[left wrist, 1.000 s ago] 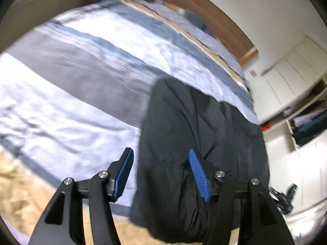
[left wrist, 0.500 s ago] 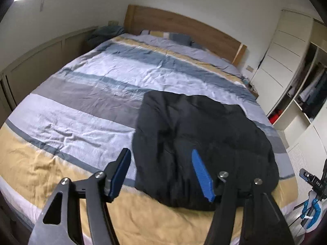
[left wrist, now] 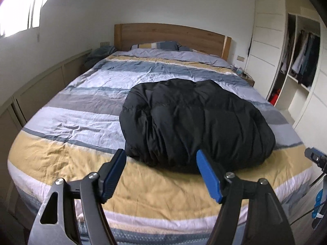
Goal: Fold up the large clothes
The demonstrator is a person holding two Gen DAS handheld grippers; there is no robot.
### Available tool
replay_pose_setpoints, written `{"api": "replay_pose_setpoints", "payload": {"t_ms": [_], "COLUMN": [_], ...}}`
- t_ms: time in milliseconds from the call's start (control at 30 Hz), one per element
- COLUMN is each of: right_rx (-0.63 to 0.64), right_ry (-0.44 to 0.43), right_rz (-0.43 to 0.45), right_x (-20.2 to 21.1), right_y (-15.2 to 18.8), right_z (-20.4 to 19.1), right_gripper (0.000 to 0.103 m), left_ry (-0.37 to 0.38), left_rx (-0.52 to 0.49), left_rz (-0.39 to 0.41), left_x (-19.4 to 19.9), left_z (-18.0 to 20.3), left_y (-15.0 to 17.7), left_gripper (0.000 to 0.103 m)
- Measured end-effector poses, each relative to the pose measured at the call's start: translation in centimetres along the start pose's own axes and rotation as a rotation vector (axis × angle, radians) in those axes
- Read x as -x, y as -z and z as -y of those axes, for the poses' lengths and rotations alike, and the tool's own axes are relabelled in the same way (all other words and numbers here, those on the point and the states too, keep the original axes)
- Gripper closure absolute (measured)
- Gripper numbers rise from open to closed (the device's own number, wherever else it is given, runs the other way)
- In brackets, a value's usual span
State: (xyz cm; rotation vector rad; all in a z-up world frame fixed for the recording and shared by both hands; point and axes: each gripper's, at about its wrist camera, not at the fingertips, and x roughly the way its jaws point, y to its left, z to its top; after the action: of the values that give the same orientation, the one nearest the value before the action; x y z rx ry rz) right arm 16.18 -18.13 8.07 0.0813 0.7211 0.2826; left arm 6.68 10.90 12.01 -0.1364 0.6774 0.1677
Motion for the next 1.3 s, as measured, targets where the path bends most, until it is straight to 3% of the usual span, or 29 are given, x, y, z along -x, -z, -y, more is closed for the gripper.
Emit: {"api": "replay_pose_setpoints", "payload": {"t_ms": [367, 600, 900, 1300], "right_rx": [0.06, 0.084, 0.1, 0.108], "right_ry": [0.029, 0.046, 0.065, 0.105], "right_rz": [0.082, 0.107, 0.146, 0.131], "right_x": [3.2, 3.6, 4.3, 3.6], "right_y": [4.5, 6.1, 6.2, 5.8], "right_z": [-3.0, -4.2, -4.7, -4.5], "right_gripper": [0.0, 0.0, 0.0, 0.0], "left_ry": [-0.082, -0.074, -0.054, -0.06], "left_rx": [-0.063, -0.083, -0.077, -0.083], "left_rz": [0.061, 0.068, 0.057, 0.046], "left_x": [3.7, 4.0, 3.4, 2.7], "left_z": [4.1, 4.9, 5.0, 5.1], "left_y": [4.8, 6.3, 7.1, 7.1], "left_gripper": [0.033, 0.033, 0.033, 0.033]}}
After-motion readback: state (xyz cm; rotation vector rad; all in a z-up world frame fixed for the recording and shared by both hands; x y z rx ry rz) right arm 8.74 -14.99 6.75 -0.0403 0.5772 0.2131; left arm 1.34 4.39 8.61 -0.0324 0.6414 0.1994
